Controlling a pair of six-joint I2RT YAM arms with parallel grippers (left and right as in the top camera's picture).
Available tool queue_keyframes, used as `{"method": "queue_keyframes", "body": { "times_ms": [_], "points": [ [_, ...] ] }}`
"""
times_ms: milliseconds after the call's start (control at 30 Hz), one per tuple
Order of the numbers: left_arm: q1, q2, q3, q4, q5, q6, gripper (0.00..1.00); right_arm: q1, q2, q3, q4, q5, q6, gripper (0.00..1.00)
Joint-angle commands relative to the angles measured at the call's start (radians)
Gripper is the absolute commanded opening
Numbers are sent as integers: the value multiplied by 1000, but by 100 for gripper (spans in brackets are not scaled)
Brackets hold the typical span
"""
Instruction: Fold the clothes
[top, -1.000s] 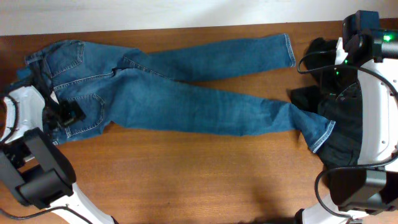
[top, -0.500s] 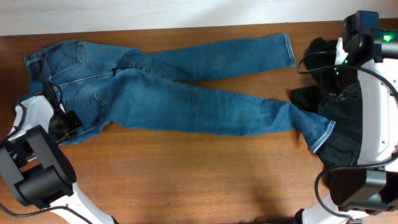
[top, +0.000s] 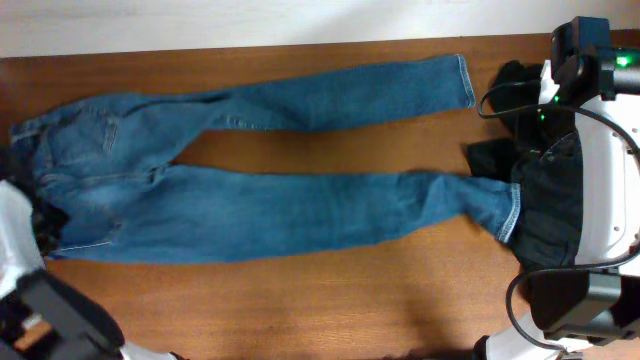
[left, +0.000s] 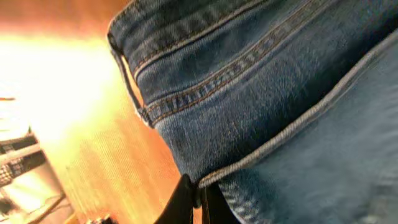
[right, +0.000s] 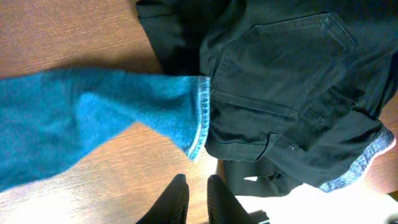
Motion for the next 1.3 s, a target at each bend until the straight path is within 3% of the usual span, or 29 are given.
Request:
{"method": "queue_keyframes", "body": {
  "times_ms": [0,233,300,600,767,1000,1267],
  "points": [
    [-2,-16,3,1,-21,-15,0,0,-2,-14,3,-42,5,16],
    [-1,-15,-7,-4,-8,-13,0,0,-2,-236,137,-87,5,17],
    [-1,-15,-14,-2,-8,-13,0,0,-2,-323,191,-114,5,31],
    [-1,-15,-37,34,-8,-13,0,-2,-2,-607,426,-120,43,39],
    [-1,-15,-38,47,-8,-13,0,-56,-2,-637,476,-68,151,40],
    [-1,-15,-40,48,-8,-13,0,-126,-2,-653,479,-87,146,43],
    [-1,-15,-40,47,-8,-12,0,-124,-2,-700,495,-293,113,53]
  ]
}}
